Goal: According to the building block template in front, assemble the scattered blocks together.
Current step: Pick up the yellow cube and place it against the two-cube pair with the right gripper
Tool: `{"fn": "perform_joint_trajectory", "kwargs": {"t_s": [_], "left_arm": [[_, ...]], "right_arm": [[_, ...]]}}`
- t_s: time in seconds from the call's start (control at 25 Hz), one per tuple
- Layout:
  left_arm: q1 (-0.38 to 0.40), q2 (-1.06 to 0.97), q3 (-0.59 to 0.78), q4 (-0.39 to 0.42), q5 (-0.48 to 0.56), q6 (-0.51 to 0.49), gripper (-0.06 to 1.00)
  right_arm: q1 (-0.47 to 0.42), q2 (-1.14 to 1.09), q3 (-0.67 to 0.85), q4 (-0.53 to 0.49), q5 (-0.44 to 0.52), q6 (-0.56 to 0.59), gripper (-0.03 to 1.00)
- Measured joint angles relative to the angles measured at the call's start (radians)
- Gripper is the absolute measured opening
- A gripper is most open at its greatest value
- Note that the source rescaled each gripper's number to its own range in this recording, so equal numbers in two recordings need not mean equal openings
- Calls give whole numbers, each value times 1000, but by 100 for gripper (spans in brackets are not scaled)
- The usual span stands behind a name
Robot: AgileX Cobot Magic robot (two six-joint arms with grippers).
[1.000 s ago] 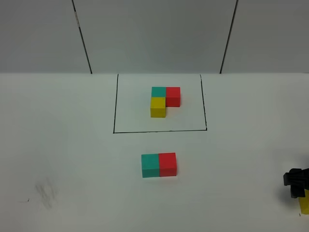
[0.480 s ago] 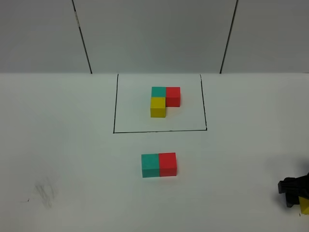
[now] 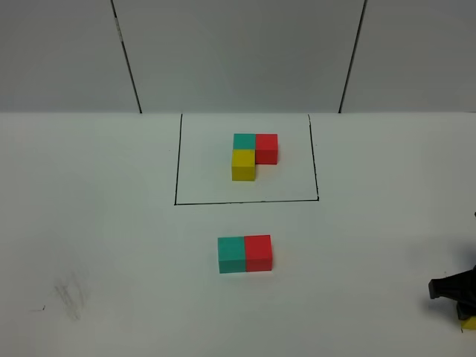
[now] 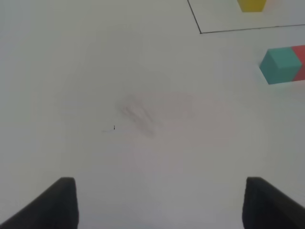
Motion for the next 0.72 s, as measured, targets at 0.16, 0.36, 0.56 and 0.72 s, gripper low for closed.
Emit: {"fn": "perform_joint_trajectory", "kwargs": {"t_s": [0.16, 0.36, 0.56, 0.72], "left_arm": [[0, 0, 0, 0, 0, 0, 74], [0, 0, 0, 0, 0, 0, 74], [0, 0, 0, 0, 0, 0, 74], [0, 0, 0, 0, 0, 0, 74]], "right_arm": [[0, -25, -3, 15, 33, -6, 0], [70, -149, -69, 115, 123, -8, 0], [291, -263, -168, 120, 206, 92, 0], [457, -269, -213, 57, 316, 449, 0]]}}
